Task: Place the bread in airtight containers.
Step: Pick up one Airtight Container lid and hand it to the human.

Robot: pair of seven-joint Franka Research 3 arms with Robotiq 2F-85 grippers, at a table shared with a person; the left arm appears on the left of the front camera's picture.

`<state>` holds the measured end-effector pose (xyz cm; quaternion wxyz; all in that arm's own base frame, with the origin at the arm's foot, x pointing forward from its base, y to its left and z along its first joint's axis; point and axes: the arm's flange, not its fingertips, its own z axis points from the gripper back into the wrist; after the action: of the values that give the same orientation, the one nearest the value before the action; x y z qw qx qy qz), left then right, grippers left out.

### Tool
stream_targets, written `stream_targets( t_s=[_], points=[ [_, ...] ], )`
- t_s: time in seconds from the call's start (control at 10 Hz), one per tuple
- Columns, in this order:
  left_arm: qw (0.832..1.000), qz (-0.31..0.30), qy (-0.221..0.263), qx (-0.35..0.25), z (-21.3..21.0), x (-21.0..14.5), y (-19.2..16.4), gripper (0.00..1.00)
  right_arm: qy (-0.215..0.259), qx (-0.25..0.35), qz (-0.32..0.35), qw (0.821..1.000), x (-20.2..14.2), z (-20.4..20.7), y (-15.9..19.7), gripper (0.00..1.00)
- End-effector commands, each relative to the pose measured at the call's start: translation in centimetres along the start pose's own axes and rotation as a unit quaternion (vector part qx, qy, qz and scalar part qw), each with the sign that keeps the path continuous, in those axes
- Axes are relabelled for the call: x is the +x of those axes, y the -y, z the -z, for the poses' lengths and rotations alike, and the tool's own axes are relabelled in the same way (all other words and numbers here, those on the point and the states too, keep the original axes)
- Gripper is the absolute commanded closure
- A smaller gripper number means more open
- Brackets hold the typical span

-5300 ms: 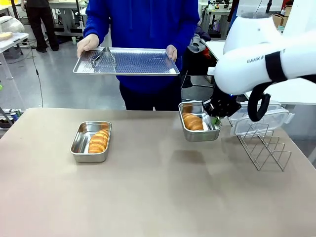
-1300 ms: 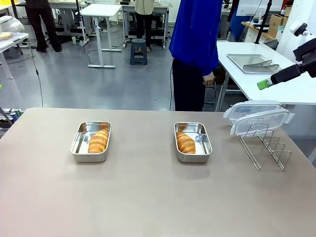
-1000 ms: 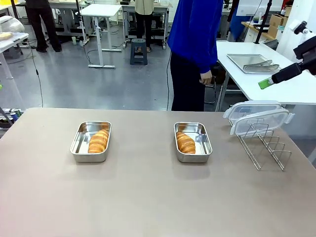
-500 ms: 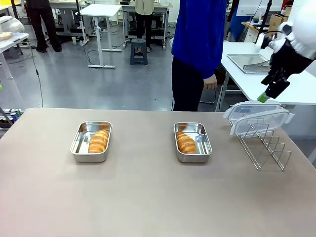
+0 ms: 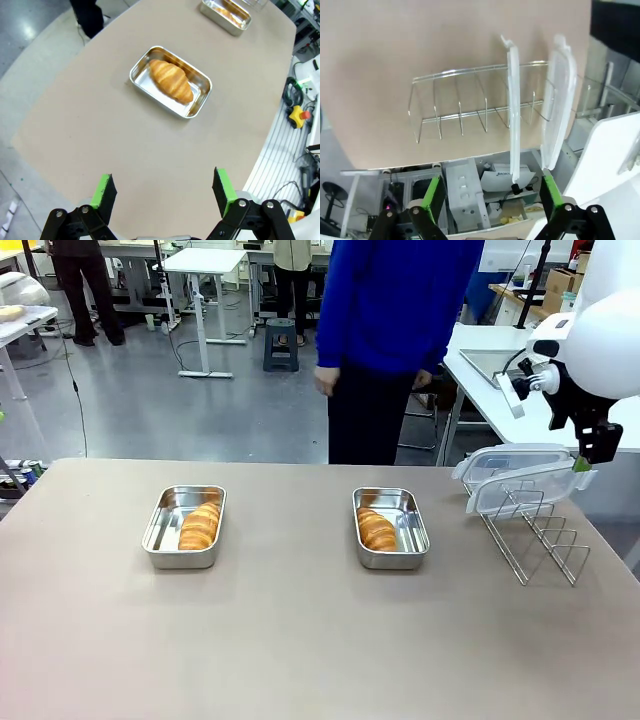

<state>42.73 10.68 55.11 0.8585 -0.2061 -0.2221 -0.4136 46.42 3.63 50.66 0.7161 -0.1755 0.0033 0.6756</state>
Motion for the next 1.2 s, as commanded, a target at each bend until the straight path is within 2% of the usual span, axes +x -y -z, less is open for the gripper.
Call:
stream_targets(
  t_s=[0.0,0.2,0.3,0.6,1.1],
  points=[
    [1.000,0.001,0.006,-0.005,-0.2,0.2,0.1,0.00,0.019,0.000,0.019,1.000,-0.3,-0.4,0.3,0.00],
    [1.000,0.001,0.006,-0.005,-0.2,0.2,0.1,0.00,0.004,0.001,0.004,1.000,-0.1,0.0,0.0,0.00],
    [1.000,0.001,0.006,-0.005,-0.2,0.2,0.1,0.00,-0.009,0.008,-0.011,1.000,0.4,1.4,0.3,0.00],
    [1.000,0.001,0.006,-0.005,-0.2,0.2,0.1,0.00,0.003,0.012,-0.023,1.000,1.2,4.3,0.8,0.00],
    [1.000,0.001,0.006,-0.005,-0.2,0.2,0.1,0.00,-0.004,-0.003,-0.054,0.999,2.3,8.2,2.8,0.00]
  ],
)
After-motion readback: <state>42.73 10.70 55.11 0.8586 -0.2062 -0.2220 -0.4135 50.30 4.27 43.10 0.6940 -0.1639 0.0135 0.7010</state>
